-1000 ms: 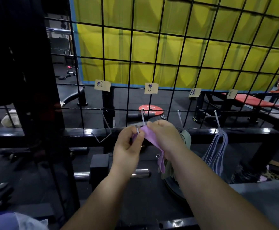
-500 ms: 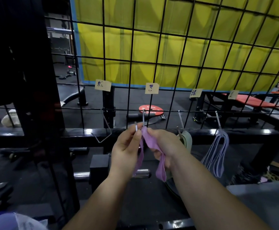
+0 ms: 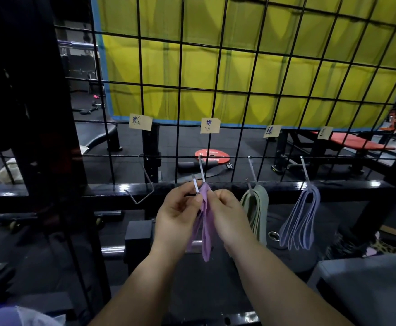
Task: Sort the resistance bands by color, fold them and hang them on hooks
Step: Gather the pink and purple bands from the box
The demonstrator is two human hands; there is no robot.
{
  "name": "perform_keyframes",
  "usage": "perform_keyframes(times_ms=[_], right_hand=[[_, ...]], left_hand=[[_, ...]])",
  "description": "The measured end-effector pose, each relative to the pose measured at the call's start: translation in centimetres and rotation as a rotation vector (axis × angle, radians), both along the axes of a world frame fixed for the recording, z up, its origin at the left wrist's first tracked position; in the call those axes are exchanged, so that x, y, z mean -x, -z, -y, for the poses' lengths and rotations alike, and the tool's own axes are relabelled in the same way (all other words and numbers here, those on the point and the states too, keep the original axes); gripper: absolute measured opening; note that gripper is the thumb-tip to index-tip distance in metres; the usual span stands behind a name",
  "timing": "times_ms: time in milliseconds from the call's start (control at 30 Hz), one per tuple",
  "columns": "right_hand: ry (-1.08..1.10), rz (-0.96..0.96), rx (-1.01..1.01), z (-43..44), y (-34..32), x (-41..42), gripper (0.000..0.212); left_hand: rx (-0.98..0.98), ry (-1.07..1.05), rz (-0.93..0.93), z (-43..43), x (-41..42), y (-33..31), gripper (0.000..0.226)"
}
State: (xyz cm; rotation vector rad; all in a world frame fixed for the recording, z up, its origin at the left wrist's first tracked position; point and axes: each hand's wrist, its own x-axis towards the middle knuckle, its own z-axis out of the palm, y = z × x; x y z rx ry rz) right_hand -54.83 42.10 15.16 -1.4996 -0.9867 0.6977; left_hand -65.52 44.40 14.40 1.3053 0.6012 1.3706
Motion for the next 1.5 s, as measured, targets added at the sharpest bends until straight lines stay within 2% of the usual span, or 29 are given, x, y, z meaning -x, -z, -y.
perform_keyframes(times_ms=[133, 300, 600, 733, 867, 1000, 1133, 1300, 1400, 1500], right_hand=[[-0.058, -0.117, 0.023, 0.2, 0.4, -0.5, 0.020], [-0.138, -0.292, 0.044, 0.5, 0.3, -1.3, 0.020], [-0.129, -0.253, 0.051, 0.1, 0.8, -0.9, 0.028], [-0.114, -0.243, 0.053, 0.2, 1.5, -0.5, 0.036], [-0.116, -0.259, 0.043, 0.5, 2.1, -0.6, 0.027], [-0.142, -0.164, 0.066, 1.0, 2.5, -0.7, 0.031], [-0.185, -0.084, 0.082, 1.2, 3.2, -1.2, 0.026], [-0.209, -0.073, 0.146, 2.1, 5.5, -1.6, 0.026], [-0.219, -0.094, 0.163, 2.6, 6.5, -1.9, 0.025], [-0.250, -0.079, 0.183, 2.9, 7.2, -2.0, 0.032]], left_hand=[[-0.022, -0.003, -0.028, -0.1, 0.2, 0.2, 0.027], [-0.055, -0.002, -0.094, 0.0, 0.4, 0.6, 0.032], [-0.052, 0.042, -0.104, -0.1, 0.6, 0.2, 0.032], [-0.031, 0.079, -0.074, -0.2, 0.4, 0.2, 0.018], [-0.010, -0.010, -0.085, -0.9, -0.1, 0.8, 0.019], [-0.018, -0.085, -0.137, -1.3, -0.2, 1.3, 0.029], [0.027, -0.072, -0.120, -1.0, -0.5, 1.3, 0.020], [0.065, -0.103, -0.079, -0.2, -0.8, 1.4, 0.008], [0.038, -0.130, -0.194, 0.3, -1.1, 2.1, 0.027], [-0.017, -0.100, -0.335, 0.7, -1.4, 3.8, 0.027]])
